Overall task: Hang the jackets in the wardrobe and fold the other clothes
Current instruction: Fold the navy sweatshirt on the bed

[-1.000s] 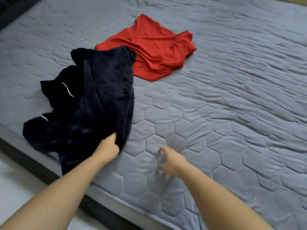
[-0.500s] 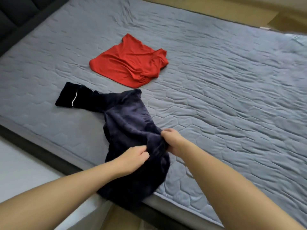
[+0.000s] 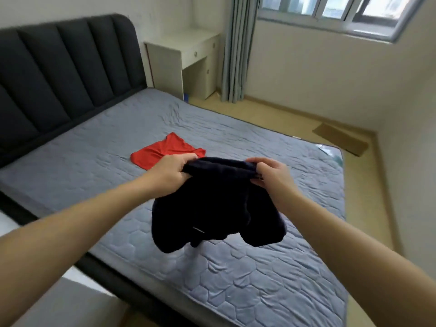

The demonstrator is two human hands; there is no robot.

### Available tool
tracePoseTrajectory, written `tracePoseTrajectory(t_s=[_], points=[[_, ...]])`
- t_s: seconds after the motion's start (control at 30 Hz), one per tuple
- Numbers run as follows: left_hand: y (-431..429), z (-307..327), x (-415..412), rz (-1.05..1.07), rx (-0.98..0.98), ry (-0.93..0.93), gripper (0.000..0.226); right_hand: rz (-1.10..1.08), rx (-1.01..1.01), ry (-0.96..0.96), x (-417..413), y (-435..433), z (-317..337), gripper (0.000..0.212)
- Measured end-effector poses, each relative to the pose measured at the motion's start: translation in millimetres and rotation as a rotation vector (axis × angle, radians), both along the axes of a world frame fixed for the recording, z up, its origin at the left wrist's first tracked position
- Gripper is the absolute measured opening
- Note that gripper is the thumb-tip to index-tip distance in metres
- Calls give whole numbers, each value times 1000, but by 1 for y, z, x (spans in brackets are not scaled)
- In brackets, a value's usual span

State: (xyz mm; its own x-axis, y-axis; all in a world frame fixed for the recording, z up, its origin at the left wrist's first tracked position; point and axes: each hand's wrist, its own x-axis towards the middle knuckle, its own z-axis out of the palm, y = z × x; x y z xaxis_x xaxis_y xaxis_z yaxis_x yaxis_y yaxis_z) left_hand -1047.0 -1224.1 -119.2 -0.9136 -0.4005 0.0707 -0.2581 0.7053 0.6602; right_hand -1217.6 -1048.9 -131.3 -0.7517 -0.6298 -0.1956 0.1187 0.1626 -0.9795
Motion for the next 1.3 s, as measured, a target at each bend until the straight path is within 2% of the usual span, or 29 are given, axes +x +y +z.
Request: tracePoseTrajectory(t_s=[0.07,0.13,0.17,0.23,0.33,0.47,0.5,0.57,0.7,0.8,0.83,0.93,1.0,1.03,1.1,1.13,1.17,1.23,1.3], points=[[14,60,0,-3,-39,103,22,136,88,373,0,32,39,36],[31,112,-3,-25,-125,152,17,276,277,777,3,58,67,36],[41,133,-4,-45,-178,165,18,292,364,940,6,67,76,28],[64,167,-4,-99,-282,187,17,223,387,1068,14,80,92,14],[80,199,-2,-116,-477,227,8,-4,297,999,10,96,115,17],[83,218,1,-55,-654,352,10,-161,513,932,7,125,115,11],[81,218,0,-41,-686,353,11,-220,508,874,9,131,112,8],[74,210,2,-2,-697,284,13,-325,372,769,14,136,109,9],[61,181,8,87,-505,204,17,-437,154,749,15,135,127,13],[59,176,8,26,-175,256,15,-412,206,769,7,137,139,13],[56,180,6,7,-118,244,16,-414,233,769,5,138,141,10],[45,186,-6,30,-218,119,10,-417,143,670,6,130,147,11],[46,177,-13,101,-355,62,27,-446,-15,509,13,120,154,16],[52,168,-14,134,-398,89,34,-465,-85,427,16,115,158,17],[74,146,-9,118,-421,335,35,-484,-162,286,18,106,168,18],[85,132,-6,40,-379,478,32,-488,-174,227,17,103,173,18],[97,119,-2,-65,-291,533,32,-492,-182,173,17,99,178,19],[123,102,-2,-256,-33,394,54,-497,-223,89,16,88,187,22],[145,89,-16,-295,167,204,74,-467,-300,52,18,75,195,25]])
